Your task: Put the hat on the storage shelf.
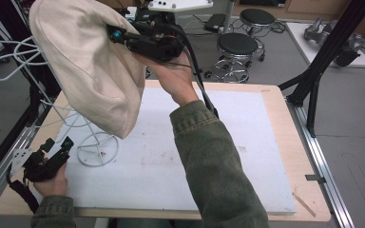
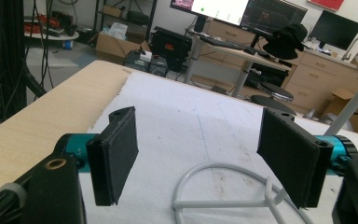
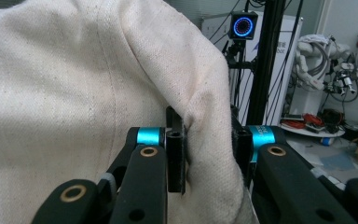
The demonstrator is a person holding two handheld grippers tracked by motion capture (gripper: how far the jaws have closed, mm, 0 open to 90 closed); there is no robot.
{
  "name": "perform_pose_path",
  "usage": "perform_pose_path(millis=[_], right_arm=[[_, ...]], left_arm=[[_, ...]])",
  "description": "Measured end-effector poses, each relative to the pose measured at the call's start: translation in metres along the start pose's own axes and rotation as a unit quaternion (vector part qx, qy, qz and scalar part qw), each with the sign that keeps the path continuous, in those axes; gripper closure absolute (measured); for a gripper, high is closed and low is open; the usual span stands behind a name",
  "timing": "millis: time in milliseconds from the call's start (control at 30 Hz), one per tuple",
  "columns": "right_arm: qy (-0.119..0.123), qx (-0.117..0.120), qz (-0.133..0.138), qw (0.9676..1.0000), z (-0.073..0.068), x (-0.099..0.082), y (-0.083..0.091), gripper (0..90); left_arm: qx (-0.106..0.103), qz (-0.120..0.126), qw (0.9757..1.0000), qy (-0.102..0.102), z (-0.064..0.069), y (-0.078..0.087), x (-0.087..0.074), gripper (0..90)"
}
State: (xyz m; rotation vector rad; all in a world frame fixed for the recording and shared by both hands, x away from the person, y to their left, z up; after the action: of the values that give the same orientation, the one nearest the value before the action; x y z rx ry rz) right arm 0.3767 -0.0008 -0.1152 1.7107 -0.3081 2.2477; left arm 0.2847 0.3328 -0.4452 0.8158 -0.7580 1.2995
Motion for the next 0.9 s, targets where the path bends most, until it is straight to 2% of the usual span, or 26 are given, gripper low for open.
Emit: perform_pose_path(millis=[433, 600, 733, 900], right_arm=[[-0.011, -0.004, -0.003, 0.9999, 0.002, -0.013, -0.021, 73.1], [-0.012, -0.005, -0.016, 0.9998, 0.001, -0.023, -0.025, 72.9], [0.000, 0.004, -0.037, 0.9993, -0.005, -0.035, -0.030, 71.8], [-0.011, 0.009, -0.038, 0.9992, -0.004, -0.045, -0.028, 69.9]], left_arm=[[-0.003, -0.004, 1.0000, -0.001, 0.001, -0.002, -0.001, 28.5], [-0.003, -0.005, 1.0000, -0.002, 0.000, -0.002, -0.001, 28.5], [-0.003, -0.006, 1.0000, -0.001, 0.001, -0.002, -0.001, 28.6], [-0.003, -0.007, 1.0000, -0.001, 0.000, -0.002, -0.001, 28.7]])
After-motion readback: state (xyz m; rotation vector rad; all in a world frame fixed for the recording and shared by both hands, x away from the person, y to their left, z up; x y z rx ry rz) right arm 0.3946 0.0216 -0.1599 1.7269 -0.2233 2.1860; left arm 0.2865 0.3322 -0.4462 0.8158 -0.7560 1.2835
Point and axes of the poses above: each handheld gripper's, and its own axes: y roughly backward along the jaws, x roughly out of its top, z roughly to its right, the point moved 3 cm from there along -y, roughly forward along the jaws, and after that the axes turned 14 degrees about y, right-handed, at the moved point
